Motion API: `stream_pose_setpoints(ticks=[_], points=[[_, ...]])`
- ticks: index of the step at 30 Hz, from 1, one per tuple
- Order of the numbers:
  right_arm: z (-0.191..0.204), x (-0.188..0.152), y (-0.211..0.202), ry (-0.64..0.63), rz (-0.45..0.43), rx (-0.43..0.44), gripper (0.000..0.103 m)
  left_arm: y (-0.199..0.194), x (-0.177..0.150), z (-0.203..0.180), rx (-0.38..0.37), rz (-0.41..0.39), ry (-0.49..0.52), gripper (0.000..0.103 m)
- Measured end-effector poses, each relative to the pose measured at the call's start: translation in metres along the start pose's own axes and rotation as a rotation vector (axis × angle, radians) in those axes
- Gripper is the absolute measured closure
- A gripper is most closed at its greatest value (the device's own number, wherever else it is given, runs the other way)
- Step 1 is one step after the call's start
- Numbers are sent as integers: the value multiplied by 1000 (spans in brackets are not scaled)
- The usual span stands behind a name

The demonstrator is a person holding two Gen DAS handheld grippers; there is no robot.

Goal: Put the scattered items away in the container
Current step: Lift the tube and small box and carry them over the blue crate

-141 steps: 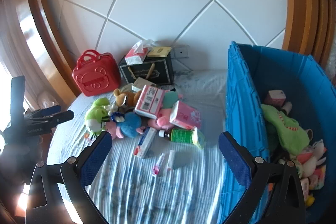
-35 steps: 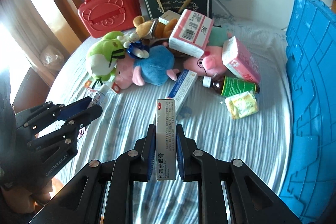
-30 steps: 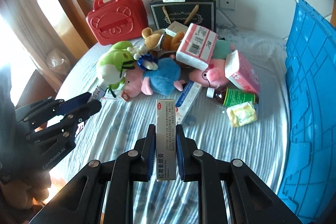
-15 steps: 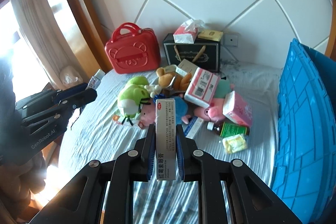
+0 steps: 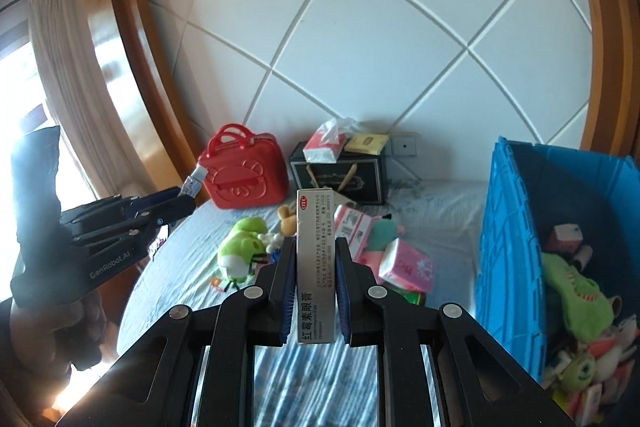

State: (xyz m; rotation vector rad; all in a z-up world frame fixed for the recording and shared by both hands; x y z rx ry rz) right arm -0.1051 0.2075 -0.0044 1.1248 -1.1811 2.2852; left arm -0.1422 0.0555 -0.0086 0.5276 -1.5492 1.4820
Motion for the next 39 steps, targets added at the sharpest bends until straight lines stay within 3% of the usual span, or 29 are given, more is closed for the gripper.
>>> stream_pose_setpoints(ticks=[11, 26, 39], points=[[-80, 18, -47, 44, -70, -35, 85, 21, 63, -107, -78, -58, 116, 86], [-206, 37, -105, 164, -127, -134, 85, 70, 130, -243, -226, -73, 229, 86], [-313, 30, -138, 315, -159, -250, 85, 114, 166, -345, -343, -35, 350, 86]])
Point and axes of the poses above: each gripper's, at about its wrist camera, not at the fingertips, and y roughly the way its jaws point, z to its left, x to its top, the point moved 4 cm from there along y, roughly the way its jaws point, and after that the axes turned 7 degrees about y, right-handed, at the moved point
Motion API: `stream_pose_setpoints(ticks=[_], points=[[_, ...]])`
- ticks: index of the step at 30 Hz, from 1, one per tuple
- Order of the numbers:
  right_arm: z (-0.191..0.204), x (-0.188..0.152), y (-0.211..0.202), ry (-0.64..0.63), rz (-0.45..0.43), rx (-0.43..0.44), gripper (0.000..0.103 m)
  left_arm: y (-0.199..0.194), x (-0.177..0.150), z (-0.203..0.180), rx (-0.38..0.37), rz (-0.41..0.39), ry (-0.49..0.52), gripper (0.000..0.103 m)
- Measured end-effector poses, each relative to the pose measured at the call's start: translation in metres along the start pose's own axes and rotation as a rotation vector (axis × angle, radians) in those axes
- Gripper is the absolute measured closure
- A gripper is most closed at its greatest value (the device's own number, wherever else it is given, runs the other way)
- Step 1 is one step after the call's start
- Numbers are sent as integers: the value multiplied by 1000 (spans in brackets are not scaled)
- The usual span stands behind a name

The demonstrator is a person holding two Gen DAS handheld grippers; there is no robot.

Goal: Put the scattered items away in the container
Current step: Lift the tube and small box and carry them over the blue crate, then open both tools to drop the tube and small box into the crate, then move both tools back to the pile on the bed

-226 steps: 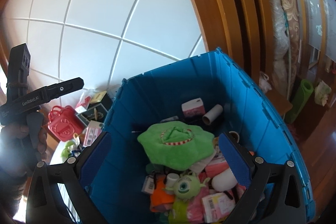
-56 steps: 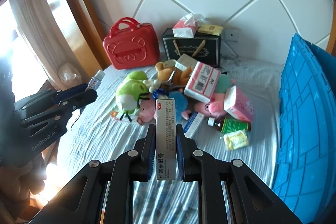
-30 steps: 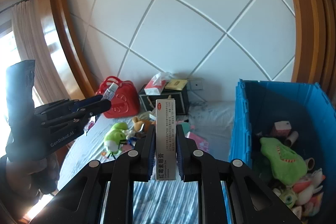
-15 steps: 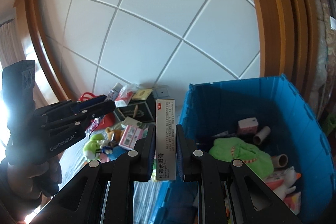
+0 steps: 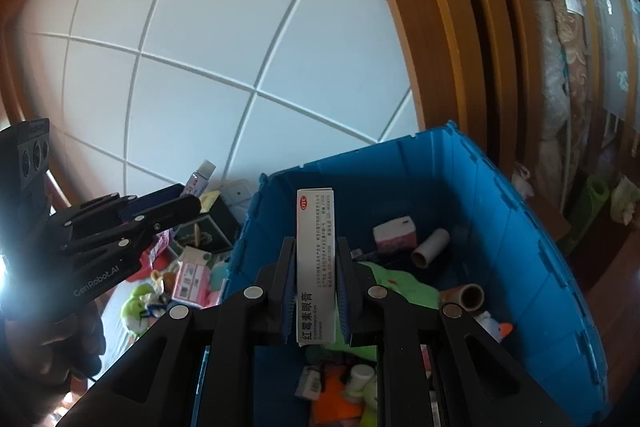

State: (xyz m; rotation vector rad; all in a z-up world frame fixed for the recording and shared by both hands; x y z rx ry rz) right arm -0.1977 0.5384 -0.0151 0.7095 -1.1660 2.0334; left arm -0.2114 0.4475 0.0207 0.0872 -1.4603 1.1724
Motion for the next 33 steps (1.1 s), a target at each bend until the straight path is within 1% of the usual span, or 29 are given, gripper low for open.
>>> stream_pose_setpoints(ticks=[7, 14, 16, 17, 18, 19, 20, 21, 22, 24, 27, 33], points=[[-33, 7, 4, 44, 0, -47, 86, 21, 19, -12, -25, 7, 21, 86], [-39, 13, 11, 39, 12, -60, 85, 29, 30, -16, -32, -5, 24, 86], [-40, 14, 12, 37, 12, -59, 85, 30, 32, -15, -35, -8, 6, 86], [-40, 15, 14, 32, 13, -64, 80, 31, 34, -12, -33, -11, -18, 86], [-39, 15, 16, 26, 22, -69, 49, 29, 35, -8, -18, -21, -48, 86], [-39, 15, 18, 21, 28, -72, 20, 27, 36, -3, 10, -32, -76, 82], [-39, 15, 16, 18, 12, -70, 6, 26, 36, 2, 38, -31, -98, 70], [-38, 15, 15, 11, 10, -75, 0, 25, 35, 7, 57, -24, -118, 21], [-37, 14, 14, 3, 8, -71, 0, 22, 32, 12, 69, -27, -137, 1], [-35, 13, 14, -4, 5, -67, 0, 19, 23, 21, 84, -19, -153, 1], [-29, 11, 15, -10, 7, -59, 0, 12, 9, 31, 84, -4, -181, 1], [-8, 5, 17, -44, 15, -36, 0, -7, -12, 42, 91, -3, -205, 1]])
Point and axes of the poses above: each gripper's, at about its wrist camera, not at the fingertips, and y roughly the way its jaws point, z to its left, x to its top, the point moved 4 cm from there along y, roughly the way its jaws point, and after that the axes turned 7 degrees about y, right-handed, at the moved point
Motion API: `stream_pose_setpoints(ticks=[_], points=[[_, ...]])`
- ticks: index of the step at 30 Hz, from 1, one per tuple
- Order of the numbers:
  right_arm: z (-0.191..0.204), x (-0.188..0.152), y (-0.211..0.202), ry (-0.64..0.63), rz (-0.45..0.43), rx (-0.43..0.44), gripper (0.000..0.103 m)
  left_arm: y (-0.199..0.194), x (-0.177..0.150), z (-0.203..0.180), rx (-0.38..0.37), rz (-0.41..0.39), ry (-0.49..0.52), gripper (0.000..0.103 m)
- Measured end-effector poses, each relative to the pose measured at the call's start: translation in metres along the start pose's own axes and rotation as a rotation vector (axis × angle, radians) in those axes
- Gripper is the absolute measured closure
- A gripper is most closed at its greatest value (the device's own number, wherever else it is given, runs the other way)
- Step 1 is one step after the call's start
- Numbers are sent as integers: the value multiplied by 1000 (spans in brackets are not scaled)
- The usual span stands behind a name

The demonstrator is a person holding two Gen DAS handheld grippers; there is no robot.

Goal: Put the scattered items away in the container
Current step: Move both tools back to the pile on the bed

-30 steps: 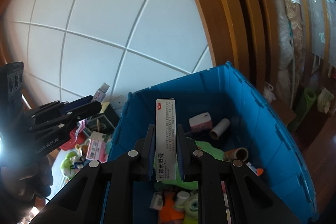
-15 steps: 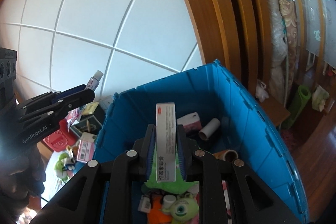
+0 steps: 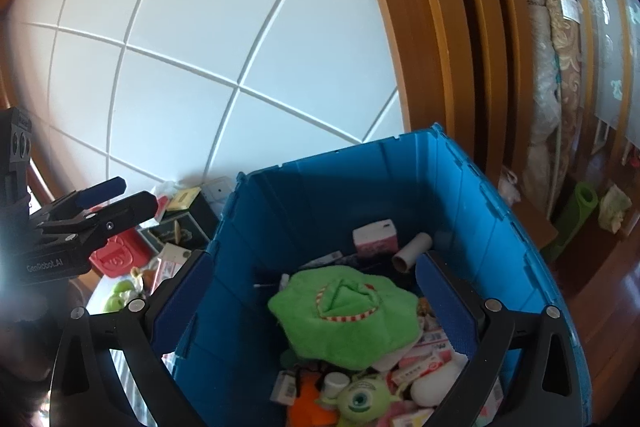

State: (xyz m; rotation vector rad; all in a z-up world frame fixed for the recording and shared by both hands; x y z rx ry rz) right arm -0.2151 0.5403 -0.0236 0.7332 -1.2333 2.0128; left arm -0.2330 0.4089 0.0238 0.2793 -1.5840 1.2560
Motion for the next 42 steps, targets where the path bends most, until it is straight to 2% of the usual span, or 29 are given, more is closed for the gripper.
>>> stream_pose_setpoints(ticks=[8, 16, 24, 33, 42], points=[[38, -10, -3, -52, 11, 47, 0, -34, -27, 28, 48, -13, -46, 1], [83, -24, -5, -132, 34, 74, 0, -65, -68, 63, 97, -11, -121, 1], [143, -46, 0, -202, 58, 99, 0, -96, -124, 116, 148, 14, -196, 1], [213, -82, 17, -246, 111, 117, 0, -131, -202, 195, 250, 80, -268, 1], [274, -129, 47, -273, 188, 126, 0, -161, -269, 261, 290, 136, -338, 1]])
Point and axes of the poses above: each gripper's, at about its wrist camera, not at the fingertips, and y roughly the way its jaws point, z to its left, x to its top, the point moved 4 cm from there along y, roughly the way its jaws point, and after that the axes turned 7 degrees about y, right-handed, at the moved point
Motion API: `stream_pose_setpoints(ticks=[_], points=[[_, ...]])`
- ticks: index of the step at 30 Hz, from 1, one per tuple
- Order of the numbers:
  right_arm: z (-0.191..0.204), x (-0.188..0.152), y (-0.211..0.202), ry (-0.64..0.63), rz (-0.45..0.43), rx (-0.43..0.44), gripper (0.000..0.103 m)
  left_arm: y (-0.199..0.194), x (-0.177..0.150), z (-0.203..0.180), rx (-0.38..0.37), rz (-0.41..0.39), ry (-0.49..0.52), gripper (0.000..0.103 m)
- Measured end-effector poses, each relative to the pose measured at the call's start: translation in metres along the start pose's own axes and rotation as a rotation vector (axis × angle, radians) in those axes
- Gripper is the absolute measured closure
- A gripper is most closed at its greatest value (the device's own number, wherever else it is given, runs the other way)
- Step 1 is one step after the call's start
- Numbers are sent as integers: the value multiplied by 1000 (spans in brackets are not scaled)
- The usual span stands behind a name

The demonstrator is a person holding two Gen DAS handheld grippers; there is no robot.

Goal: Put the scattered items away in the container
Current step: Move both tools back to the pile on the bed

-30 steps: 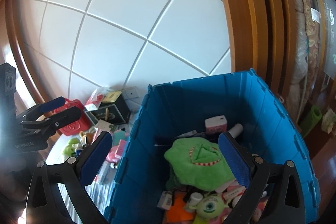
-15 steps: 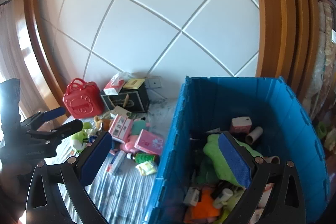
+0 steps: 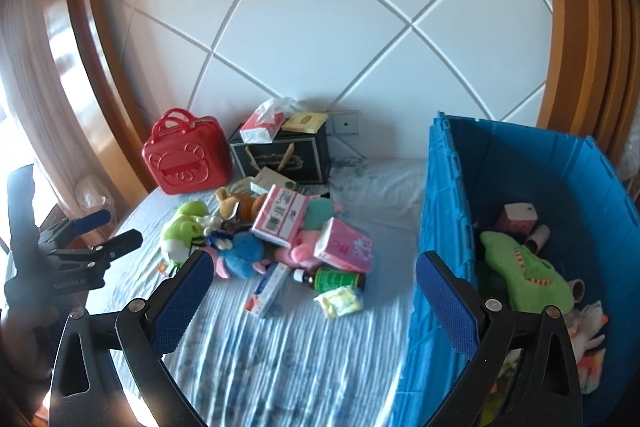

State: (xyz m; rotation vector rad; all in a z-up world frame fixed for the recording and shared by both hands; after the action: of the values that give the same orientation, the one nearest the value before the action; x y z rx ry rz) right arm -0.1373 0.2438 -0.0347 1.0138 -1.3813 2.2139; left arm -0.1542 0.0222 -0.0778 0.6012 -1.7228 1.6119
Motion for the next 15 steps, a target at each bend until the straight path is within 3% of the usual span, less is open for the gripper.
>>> stream_pose_setpoints(ticks=[15], points=[[86, -54, 97, -10, 147, -10, 0, 36, -83, 147, 79, 130, -5, 1]])
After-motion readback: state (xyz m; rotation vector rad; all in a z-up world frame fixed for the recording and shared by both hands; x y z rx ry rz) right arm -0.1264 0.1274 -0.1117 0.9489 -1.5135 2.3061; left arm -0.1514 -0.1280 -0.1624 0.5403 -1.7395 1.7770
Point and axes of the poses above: each gripper's, at about its wrist camera, not at the fingertips, and y roughly the way its jaws point, z to its left, x to its top, the point moved 4 cm from there along y, roughly the way its jaws point, and after that the axes turned 7 degrees about y, right-handed, at the moved point
